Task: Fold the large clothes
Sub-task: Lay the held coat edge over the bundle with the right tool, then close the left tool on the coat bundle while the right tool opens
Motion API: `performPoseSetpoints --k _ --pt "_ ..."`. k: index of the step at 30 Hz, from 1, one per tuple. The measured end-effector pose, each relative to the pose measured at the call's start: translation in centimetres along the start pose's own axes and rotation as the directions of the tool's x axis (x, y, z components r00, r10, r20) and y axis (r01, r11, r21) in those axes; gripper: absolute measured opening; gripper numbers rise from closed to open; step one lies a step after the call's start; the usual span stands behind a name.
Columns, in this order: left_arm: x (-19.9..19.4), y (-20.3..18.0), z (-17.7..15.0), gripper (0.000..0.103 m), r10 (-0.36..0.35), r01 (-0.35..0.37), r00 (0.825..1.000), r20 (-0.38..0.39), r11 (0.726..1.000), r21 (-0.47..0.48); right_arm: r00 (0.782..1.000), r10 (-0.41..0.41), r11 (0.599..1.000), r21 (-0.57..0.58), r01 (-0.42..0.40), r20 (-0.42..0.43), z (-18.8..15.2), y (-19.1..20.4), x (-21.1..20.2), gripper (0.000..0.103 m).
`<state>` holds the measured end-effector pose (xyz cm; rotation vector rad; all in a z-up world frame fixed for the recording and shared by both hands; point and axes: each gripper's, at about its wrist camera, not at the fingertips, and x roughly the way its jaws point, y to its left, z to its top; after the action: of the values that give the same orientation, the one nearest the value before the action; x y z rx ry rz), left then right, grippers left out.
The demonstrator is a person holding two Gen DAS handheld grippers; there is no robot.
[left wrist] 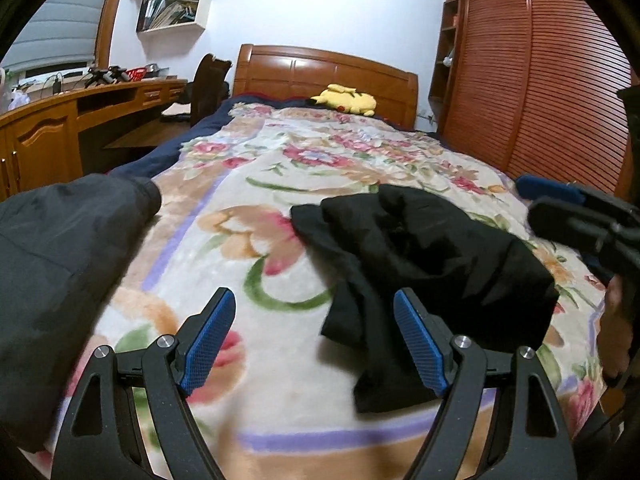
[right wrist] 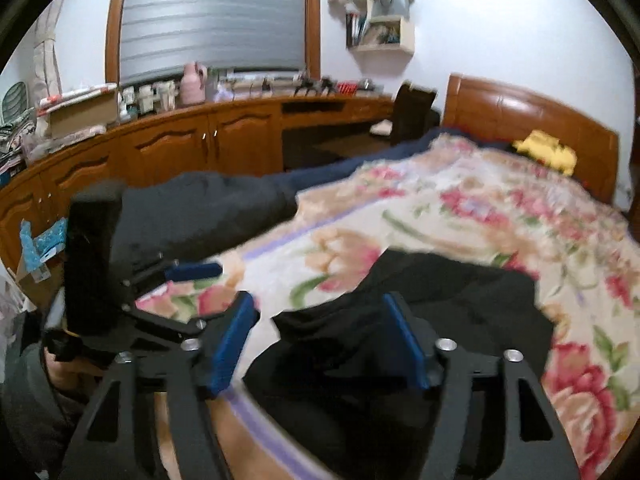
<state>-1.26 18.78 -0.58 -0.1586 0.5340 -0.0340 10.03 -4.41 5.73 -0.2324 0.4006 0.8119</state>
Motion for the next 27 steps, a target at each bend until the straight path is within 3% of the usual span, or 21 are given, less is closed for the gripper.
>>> performPoseSetpoints --k 5,6,8,11,16,23,27 --pt "-0.8 -1.2 0.3 0.082 -0.017 0.016 0.999 0.038 1.0 0.01 0.992 -0.129 0.992 0.003 0.129 0.012 -0.5 -4.6 -2.6 0.068" --pt "-0.8 -1.4 0.5 0.082 -0.017 0.017 0.999 0.044 1.0 0.01 0.988 -0.157 0.987 0.012 0.157 -0.002 -0.8 -5.9 -2.7 0.063" --pt "-1.0 -1.7 0.6 0.082 -0.024 0.024 0.998 0.054 1.0 0.009 0.982 -0.183 0.982 0.034 0.185 -0.047 -1.7 -7.9 -2.0 0.039" --pt "-1.3 -2.0 0.8 0.082 -0.043 0.043 0.996 0.073 0.999 0.005 0.972 -0.201 0.977 0.053 0.208 -0.12 -3.4 -10.2 0.0 0.024" --pt "-1.8 -2.5 0.8 0.082 -0.064 0.063 0.993 0.097 0.998 0.015 0.977 -0.099 0.989 0.087 0.117 -0.191 -4.3 -11.0 4.0 0.022" --pt "0.2 -4.5 0.1 0.082 -0.116 0.115 0.993 0.017 0.992 0.051 0.974 -0.062 0.99 0.111 0.088 -0.22 -5.2 -12.4 5.4 0.022" --pt "1.4 -6.0 -0.6 0.069 -0.137 0.14 0.99 -0.036 0.986 0.096 0.975 -0.071 0.989 0.111 0.096 -0.211 -5.6 -12.3 4.7 0.022"
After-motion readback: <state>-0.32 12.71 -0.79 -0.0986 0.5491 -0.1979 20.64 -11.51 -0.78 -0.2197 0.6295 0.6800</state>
